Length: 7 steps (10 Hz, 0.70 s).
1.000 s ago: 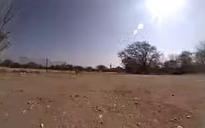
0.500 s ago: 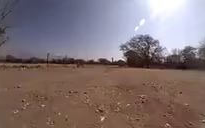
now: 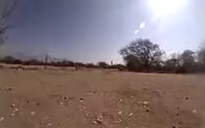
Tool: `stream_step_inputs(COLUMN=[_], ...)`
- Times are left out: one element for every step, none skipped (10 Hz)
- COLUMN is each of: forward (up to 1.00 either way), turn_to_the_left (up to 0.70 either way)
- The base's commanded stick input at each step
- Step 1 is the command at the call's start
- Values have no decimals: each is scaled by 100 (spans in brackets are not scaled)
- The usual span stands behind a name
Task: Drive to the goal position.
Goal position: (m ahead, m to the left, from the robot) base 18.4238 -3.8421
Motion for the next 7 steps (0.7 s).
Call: stream_step_inputs(forward=[50, 50, 50, 50, 50, 50, 50], turn_to_the_left=[0, 0, 0, 0, 0, 0, 0])
